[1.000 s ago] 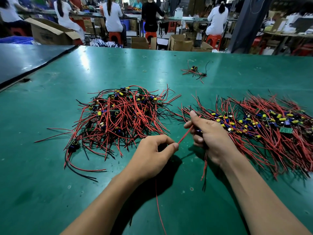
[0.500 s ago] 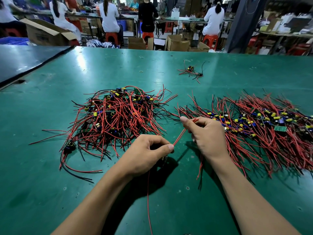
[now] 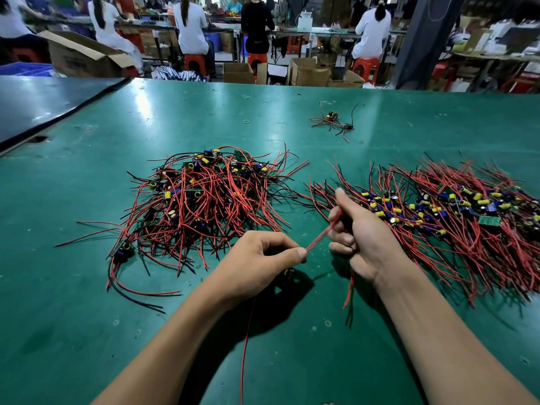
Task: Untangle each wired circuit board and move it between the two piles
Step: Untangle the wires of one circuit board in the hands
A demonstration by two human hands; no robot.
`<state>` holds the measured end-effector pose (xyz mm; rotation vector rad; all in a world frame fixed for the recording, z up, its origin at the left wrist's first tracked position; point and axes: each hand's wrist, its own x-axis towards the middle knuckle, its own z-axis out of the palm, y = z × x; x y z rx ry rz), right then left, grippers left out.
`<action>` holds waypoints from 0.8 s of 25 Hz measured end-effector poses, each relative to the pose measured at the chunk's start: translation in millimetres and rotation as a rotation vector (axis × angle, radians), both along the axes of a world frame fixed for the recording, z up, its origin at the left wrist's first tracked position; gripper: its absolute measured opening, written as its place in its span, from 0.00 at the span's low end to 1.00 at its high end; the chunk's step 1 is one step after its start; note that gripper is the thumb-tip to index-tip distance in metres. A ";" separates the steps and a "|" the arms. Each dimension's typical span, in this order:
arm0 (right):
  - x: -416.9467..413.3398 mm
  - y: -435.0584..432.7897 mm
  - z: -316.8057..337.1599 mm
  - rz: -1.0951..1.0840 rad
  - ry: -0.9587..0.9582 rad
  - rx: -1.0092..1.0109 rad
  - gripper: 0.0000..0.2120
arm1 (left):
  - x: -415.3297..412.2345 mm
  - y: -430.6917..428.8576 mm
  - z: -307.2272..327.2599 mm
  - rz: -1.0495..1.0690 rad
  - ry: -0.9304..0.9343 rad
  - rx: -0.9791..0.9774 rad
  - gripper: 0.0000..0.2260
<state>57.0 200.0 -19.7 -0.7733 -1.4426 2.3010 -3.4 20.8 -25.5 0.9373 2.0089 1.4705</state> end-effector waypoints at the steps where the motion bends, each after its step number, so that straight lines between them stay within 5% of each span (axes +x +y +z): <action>1: -0.2 -1.0 -1.0 -0.010 -0.006 0.051 0.27 | 0.9 1.4 0.0 0.051 -0.050 0.034 0.07; 4: -2.7 -2.4 -5.5 0.037 -0.006 0.149 0.39 | 1.7 3.7 4.7 0.206 -0.318 0.195 0.06; 6: -2.0 -8.0 -6.1 0.083 0.031 0.263 0.32 | 0.9 3.8 10.7 0.283 -0.478 0.314 0.05; 10: 3.2 -22.2 -14.1 0.247 0.068 0.864 0.03 | -5.1 1.5 17.9 0.418 -0.559 0.440 0.05; 14: 4.5 -37.3 -14.3 0.207 0.120 0.995 0.12 | -8.9 -0.9 17.8 0.495 -0.557 0.451 0.06; 16: 3.6 -37.2 -8.4 0.148 0.181 0.904 0.14 | -9.3 -1.6 16.6 0.462 -0.570 0.466 0.04; 20: 4.2 -29.2 6.0 0.206 0.237 0.260 0.20 | -10.0 -6.9 16.7 0.178 -0.795 0.610 0.07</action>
